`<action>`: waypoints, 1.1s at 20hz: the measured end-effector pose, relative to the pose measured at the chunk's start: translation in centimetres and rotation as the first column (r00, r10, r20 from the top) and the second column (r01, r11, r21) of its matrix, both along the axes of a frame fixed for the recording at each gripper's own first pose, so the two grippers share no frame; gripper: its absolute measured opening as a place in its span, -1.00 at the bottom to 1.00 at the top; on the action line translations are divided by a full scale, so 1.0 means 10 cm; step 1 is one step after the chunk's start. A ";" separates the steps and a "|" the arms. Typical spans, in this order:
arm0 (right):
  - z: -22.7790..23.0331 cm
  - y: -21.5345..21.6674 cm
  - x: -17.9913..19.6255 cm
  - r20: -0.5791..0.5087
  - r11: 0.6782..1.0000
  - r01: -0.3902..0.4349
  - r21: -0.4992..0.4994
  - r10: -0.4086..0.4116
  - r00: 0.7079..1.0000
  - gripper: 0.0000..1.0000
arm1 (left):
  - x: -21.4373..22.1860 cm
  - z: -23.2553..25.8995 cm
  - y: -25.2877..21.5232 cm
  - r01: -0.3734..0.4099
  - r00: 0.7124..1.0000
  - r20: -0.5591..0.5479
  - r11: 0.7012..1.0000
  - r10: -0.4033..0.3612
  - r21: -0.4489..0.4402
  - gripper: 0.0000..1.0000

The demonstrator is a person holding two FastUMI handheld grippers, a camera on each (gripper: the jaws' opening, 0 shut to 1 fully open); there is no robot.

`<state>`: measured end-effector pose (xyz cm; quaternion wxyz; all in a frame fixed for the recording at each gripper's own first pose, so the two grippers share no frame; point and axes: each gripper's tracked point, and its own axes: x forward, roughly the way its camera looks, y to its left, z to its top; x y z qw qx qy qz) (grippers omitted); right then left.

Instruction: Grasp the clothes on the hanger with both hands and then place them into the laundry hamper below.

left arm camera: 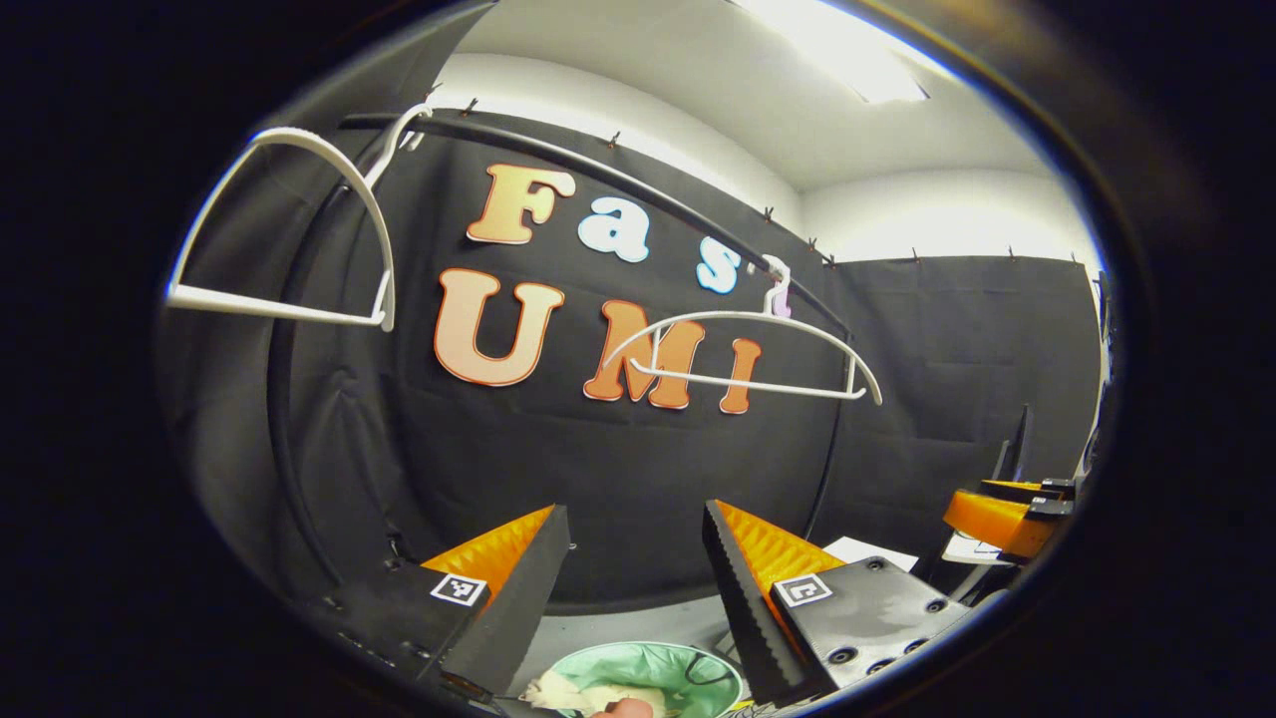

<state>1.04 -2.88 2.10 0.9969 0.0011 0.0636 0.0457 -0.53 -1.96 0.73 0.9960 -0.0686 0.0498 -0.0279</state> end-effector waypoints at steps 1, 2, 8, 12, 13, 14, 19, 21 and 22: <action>0.09 -0.03 -0.01 0.019 1.000 0.008 -0.002 -0.008 1.000 0.73 | 0.00 0.04 0.00 0.002 1.000 0.006 1.000 -0.002 0.007 0.67; 0.16 -0.06 -0.03 0.037 1.000 0.013 -0.004 -0.012 0.999 0.73 | -0.01 0.06 0.00 0.005 1.000 0.011 1.000 -0.005 0.010 0.79; 0.50 -0.04 0.04 0.114 1.000 0.008 0.013 -0.010 0.993 0.73 | -0.01 0.31 0.09 -0.011 0.998 0.061 1.000 0.010 0.015 0.81; 0.44 -0.02 0.04 0.115 1.000 0.001 0.017 -0.003 0.993 0.72 | 0.03 0.31 0.12 -0.017 0.998 0.056 1.000 0.017 0.001 0.75; 0.43 -0.01 0.05 0.111 1.000 -0.003 0.023 0.001 0.994 0.73 | 0.01 0.30 0.14 -0.029 0.998 0.054 1.000 0.029 0.003 0.69; 0.41 0.00 0.06 0.109 1.000 -0.006 0.029 0.002 0.994 0.73 | 0.01 0.31 0.16 -0.035 0.998 0.056 0.999 0.034 0.002 0.97; 0.33 -0.07 0.01 0.095 0.999 -0.004 0.036 0.001 0.995 0.72 | 0.04 0.25 0.16 -0.030 0.999 0.045 0.999 0.031 -0.021 0.94; 0.32 -0.05 0.05 0.094 0.999 -0.006 0.036 0.003 0.996 0.72 | 0.04 0.23 0.19 -0.038 0.999 0.036 0.999 0.039 -0.017 0.93; 0.32 -0.05 0.06 0.094 0.999 -0.006 0.038 0.003 0.996 0.72 | 0.03 0.23 0.19 -0.039 0.999 0.035 0.999 0.040 -0.013 0.87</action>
